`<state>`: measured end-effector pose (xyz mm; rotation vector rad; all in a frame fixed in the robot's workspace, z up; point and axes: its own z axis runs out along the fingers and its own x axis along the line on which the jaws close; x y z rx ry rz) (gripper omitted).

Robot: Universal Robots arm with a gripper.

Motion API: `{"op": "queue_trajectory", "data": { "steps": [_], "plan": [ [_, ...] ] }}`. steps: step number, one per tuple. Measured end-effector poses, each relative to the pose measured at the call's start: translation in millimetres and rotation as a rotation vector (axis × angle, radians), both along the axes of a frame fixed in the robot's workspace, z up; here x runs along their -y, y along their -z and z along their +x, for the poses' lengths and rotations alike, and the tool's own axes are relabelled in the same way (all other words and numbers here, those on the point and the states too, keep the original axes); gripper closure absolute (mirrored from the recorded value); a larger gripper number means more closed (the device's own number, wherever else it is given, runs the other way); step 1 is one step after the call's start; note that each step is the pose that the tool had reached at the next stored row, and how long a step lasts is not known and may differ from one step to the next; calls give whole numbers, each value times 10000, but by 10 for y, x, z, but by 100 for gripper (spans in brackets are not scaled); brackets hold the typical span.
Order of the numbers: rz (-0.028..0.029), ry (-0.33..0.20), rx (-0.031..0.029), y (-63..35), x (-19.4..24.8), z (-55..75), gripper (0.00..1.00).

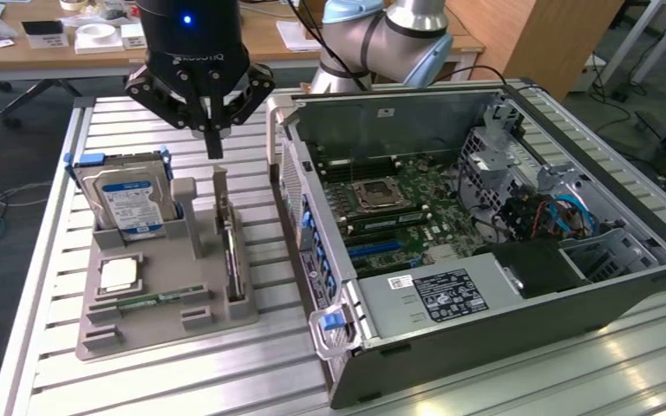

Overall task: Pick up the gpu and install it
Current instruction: 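Reach for the gpu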

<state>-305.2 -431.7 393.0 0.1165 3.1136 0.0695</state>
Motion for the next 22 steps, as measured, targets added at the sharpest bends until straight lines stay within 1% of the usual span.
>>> {"op": "queue_trajectory", "data": {
  "steps": [8, 10, 15, 22],
  "plan": [
    [0, 1, 0, 0, 1, 0, 89],
    [0, 0, -1, 0, 7, -1, 89],
    [0, 0, 0, 0, 43, -3, 89],
    [0, 0, -1, 0, 110, -6, 89]
  ]
}}
